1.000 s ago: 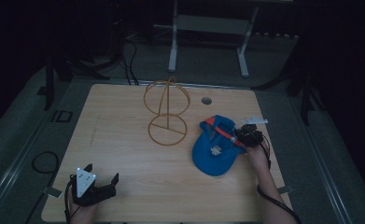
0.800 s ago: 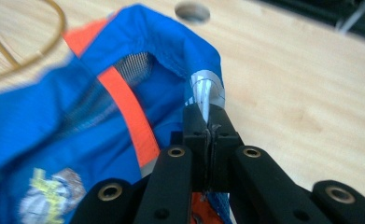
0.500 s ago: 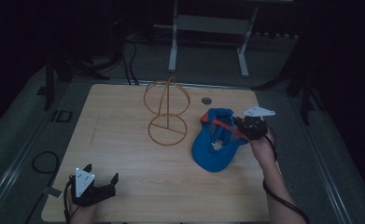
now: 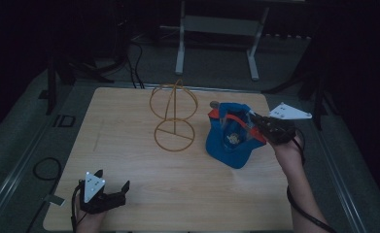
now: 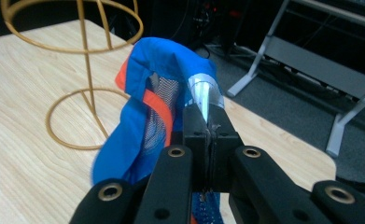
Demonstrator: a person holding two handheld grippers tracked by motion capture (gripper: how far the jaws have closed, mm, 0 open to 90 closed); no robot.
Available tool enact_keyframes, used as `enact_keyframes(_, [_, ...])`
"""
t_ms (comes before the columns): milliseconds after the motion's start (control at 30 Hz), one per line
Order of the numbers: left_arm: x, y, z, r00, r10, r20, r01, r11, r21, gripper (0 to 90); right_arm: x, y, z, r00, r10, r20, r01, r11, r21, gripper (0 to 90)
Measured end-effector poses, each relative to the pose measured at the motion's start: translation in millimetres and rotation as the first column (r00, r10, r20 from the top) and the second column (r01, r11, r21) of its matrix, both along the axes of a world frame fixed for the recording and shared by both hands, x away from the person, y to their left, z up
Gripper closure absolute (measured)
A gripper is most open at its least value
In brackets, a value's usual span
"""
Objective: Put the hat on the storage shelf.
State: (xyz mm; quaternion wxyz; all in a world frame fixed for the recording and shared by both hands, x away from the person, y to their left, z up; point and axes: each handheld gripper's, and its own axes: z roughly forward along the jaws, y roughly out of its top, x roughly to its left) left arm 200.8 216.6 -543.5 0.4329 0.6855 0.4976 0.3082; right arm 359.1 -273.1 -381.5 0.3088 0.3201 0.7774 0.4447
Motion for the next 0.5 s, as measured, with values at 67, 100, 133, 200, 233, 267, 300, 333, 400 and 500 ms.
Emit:
enact_keyframes(67, [0.2, -4.4, 4.3, 0.9996, -0.025, -0.008, 0.025, 0.9997, 0.004, 1.6, -6.5, -1.6, 6.3, 0.9999, 0.014, 0.009, -0.014, 0.9999, 0.005, 88.5])
enact_keyframes(100, [0.3, -6.5, 6.7, 0.9993, -0.037, -0.010, 0.037, 0.9993, -0.001, 1.6, -9.7, -2.3, 9.0, 0.9998, 0.016, 0.015, -0.016, 0.9999, 0.003, 88.5])
enact_keyframes(133, [0.6, -8.7, 9.2, 0.9988, -0.048, -0.014, 0.047, 0.9989, -0.003, 1.7, -12.9, -3.2, 11.4, 0.9996, 0.022, 0.016, -0.022, 0.9997, 0.009, 88.5])
enact_keyframes(200, [0.7, -12.5, 15.4, 0.9980, -0.062, -0.006, 0.062, 0.9979, -0.015, 1.7, -19.5, -4.3, 15.0, 0.9991, 0.032, 0.027, -0.032, 0.9994, 0.010, 88.5])
enact_keyframes(233, [1.0, -14.3, 19.2, 0.9974, -0.072, 0.000, 0.072, 0.9973, -0.017, 1.7, -22.5, -4.7, 16.4, 0.9989, 0.034, 0.031, -0.035, 0.9994, 0.006, 88.5])
enact_keyframes(267, [1.4, -16.4, 23.2, 0.9972, -0.074, 0.005, 0.074, 0.9972, -0.013, 1.7, -25.5, -5.2, 17.4, 0.9987, 0.039, 0.033, -0.040, 0.9992, 0.007, 88.5])
enact_keyframes(300, [1.6, -18.5, 27.3, 0.9959, -0.090, 0.009, 0.090, 0.9958, -0.020, 1.7, -28.3, -5.8, 18.5, 0.9986, 0.042, 0.033, -0.042, 0.9990, 0.011, 88.5])
enact_keyframes(333, [1.9, -21.0, 31.6, 0.9950, -0.100, 0.012, 0.100, 0.9949, -0.017, 1.6, -30.9, -6.4, 19.5, 0.9985, 0.043, 0.032, -0.044, 0.9990, 0.010, 88.5])
enact_keyframes(400, [1.8, -26.9, 42.1, 0.9921, -0.121, 0.032, 0.122, 0.9924, -0.018, 1.7, -36.4, -7.6, 21.4, 0.9981, 0.046, 0.041, -0.047, 0.9988, 0.013, 88.4])
enact_keyframes(500, [2.7, -35.4, 57.9, 0.9859, -0.159, 0.052, 0.161, 0.9866, -0.027, 1.7, -44.9, -10.2, 24.5, 0.9974, 0.050, 0.051, -0.051, 0.9984, 0.023, 88.4])
